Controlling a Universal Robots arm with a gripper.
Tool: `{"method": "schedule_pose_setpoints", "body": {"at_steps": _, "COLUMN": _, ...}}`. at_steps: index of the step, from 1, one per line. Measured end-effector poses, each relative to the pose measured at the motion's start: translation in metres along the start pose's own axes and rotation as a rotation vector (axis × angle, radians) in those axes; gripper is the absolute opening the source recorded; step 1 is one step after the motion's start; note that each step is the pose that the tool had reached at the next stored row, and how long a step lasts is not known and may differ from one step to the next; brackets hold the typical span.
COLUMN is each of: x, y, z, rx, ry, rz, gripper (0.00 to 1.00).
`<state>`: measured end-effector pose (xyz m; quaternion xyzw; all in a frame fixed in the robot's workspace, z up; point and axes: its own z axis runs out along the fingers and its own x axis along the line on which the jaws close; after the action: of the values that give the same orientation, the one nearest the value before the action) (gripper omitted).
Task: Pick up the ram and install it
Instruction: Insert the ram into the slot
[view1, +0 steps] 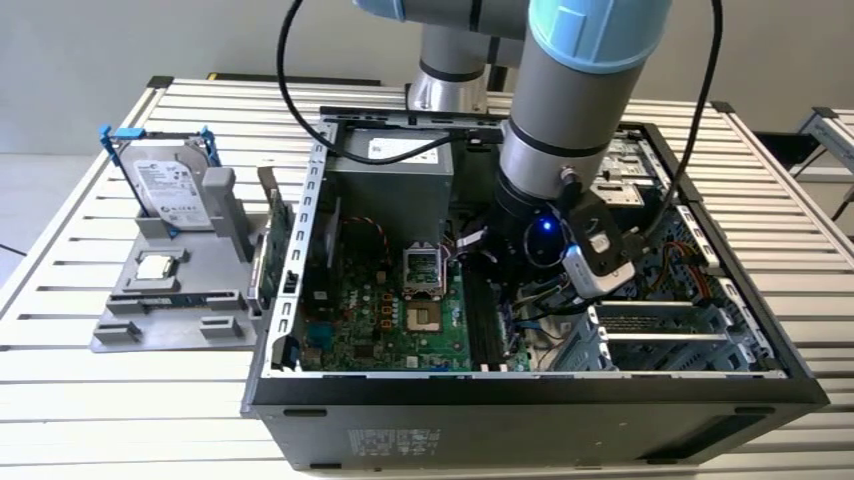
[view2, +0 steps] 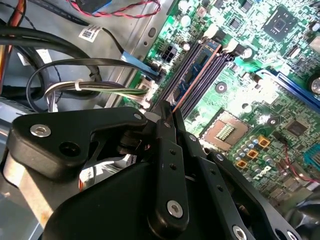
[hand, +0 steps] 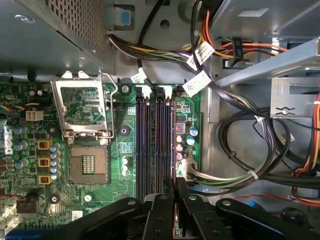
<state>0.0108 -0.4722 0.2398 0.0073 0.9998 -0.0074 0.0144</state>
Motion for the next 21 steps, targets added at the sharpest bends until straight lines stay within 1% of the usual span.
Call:
{"method": "schedule_pose_setpoints", "body": {"at_steps": 9, "x": 0.0003, "y": 0.0025, "z": 0.0090, "rx": -0.0002, "ry": -0.0001, "rz": 0.000, "gripper": 0.00}}
{"method": "schedule_pose_setpoints", "body": {"at_steps": 12, "x": 0.0003, "y": 0.0026, "z": 0.0095, "rx": 0.0000, "ry": 0.0000, "rz": 0.000, "gripper": 0.00}}
{"method": "schedule_pose_setpoints", "body": {"at_steps": 14, "x": 0.0003, "y": 0.0031, "z": 0.0113, "rx": -0.0005, "ry": -0.0001, "rz": 0.000, "gripper": 0.00}}
{"method": "schedule_pose_setpoints", "body": {"at_steps": 21, "x": 0.0008, "y": 0.0031, "z": 0.0121, "rx": -0.0002, "ry": -0.0001, "rz": 0.000, "gripper": 0.00}}
